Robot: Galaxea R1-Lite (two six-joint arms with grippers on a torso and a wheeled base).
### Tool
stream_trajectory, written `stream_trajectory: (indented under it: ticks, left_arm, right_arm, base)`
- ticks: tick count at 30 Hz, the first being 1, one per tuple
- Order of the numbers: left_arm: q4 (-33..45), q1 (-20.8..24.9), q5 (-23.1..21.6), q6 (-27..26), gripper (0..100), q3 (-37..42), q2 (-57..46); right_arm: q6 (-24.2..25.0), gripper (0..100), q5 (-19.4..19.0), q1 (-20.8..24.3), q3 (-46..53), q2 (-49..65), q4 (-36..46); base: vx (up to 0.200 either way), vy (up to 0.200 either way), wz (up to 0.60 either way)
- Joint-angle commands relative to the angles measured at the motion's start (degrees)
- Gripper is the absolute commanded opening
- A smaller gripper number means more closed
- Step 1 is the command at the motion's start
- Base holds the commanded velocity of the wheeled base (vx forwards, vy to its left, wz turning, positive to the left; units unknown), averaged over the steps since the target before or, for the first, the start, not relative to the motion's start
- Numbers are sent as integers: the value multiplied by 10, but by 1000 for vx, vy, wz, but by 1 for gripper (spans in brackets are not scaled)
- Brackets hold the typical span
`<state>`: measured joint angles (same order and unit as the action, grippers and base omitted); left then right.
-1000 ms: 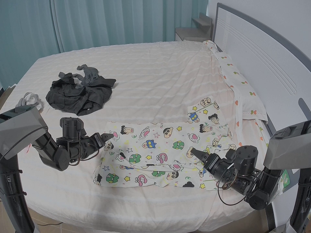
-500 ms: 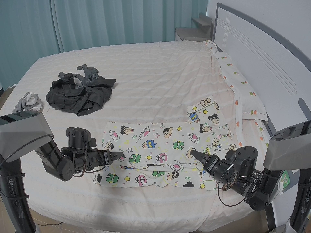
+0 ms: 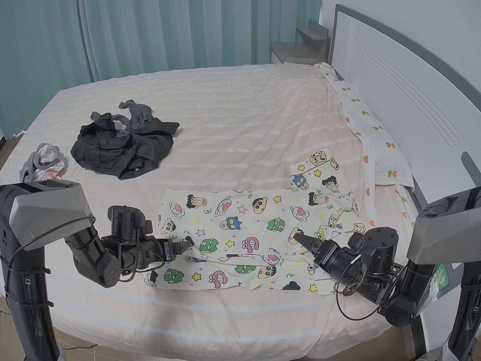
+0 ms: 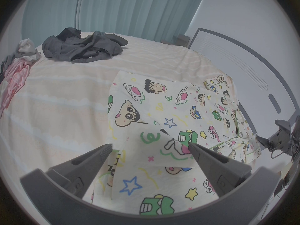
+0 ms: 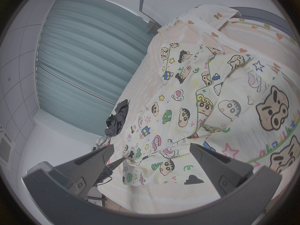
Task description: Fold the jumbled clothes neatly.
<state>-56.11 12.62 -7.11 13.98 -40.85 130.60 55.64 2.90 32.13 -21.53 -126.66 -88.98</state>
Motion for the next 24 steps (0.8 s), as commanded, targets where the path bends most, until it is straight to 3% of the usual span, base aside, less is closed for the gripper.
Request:
stream_trajectory:
  ticks: [1, 16, 17, 24]
  left_arm:
    - [-9, 0, 0, 1, 100, -3, 28]
    - [-25, 0, 0, 5, 100, 2, 31]
    - [-25, 0, 0, 5, 0, 2, 31]
    - [-25, -8, 1, 5, 0, 3, 27]
  right_arm:
    - [0, 100, 0, 2, 0, -1, -7]
    - [0, 100, 0, 1, 0, -1, -7]
    - [0, 100, 0, 2, 0, -1, -7]
    - [0, 100, 0, 2, 0, -2, -7]
  base:
    - [0, 0, 0]
    - [0, 0, 0]
    - [0, 0, 0]
    - [0, 0, 0]
